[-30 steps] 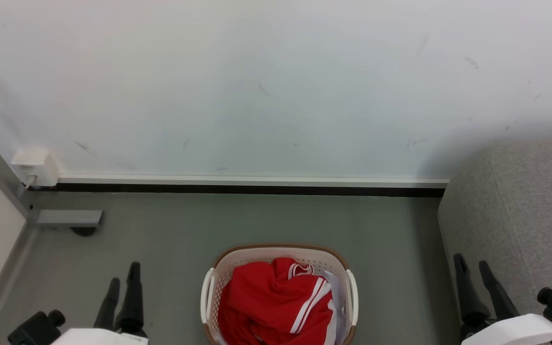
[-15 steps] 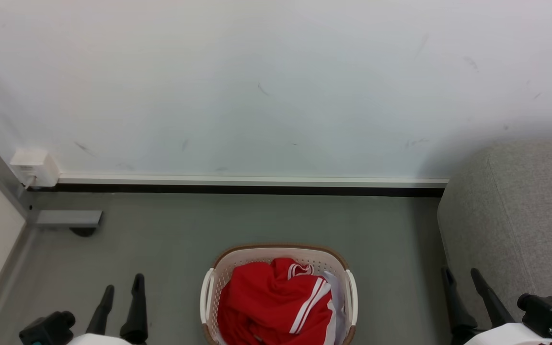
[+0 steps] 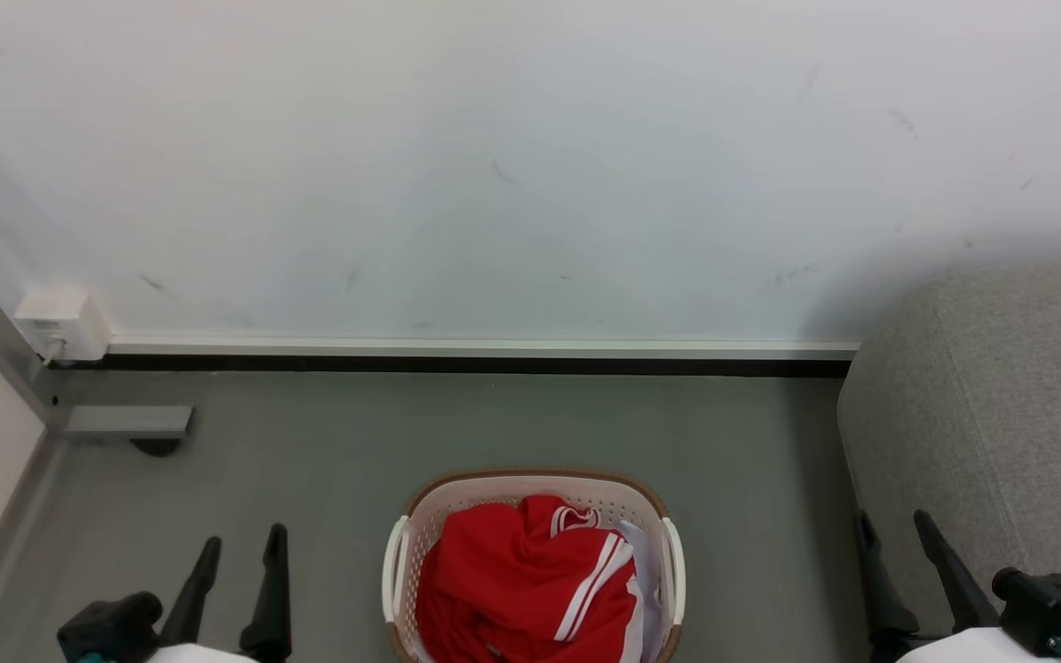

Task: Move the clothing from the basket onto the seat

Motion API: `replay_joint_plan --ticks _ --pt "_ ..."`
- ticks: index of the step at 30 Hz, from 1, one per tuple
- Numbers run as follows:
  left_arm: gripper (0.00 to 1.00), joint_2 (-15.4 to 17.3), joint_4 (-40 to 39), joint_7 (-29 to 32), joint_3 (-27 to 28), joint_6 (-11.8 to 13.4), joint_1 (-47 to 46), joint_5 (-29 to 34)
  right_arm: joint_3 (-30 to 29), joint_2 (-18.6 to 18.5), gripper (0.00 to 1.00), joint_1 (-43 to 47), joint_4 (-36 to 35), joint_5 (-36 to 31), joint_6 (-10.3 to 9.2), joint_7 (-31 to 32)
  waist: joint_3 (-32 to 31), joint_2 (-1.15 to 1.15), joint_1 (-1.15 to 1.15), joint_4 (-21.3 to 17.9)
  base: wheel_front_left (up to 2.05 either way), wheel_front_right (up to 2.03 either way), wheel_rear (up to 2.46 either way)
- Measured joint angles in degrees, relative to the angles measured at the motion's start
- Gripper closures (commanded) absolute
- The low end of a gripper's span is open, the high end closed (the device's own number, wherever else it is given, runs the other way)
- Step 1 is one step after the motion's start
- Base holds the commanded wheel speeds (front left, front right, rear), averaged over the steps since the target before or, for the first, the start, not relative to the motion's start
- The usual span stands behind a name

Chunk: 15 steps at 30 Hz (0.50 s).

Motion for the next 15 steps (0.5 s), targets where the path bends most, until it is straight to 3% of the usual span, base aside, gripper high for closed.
replay_joint_plan --ticks 15 --pt "0.00 0.91 -0.46 -2.20 -0.19 -0.47 0.68 7.59 1.22 -0.78 0.00 0.03 -0.36 -5.48 0.00 -2.00 0.06 0.00 0.00 0.00 0.00 0.00 0.00"
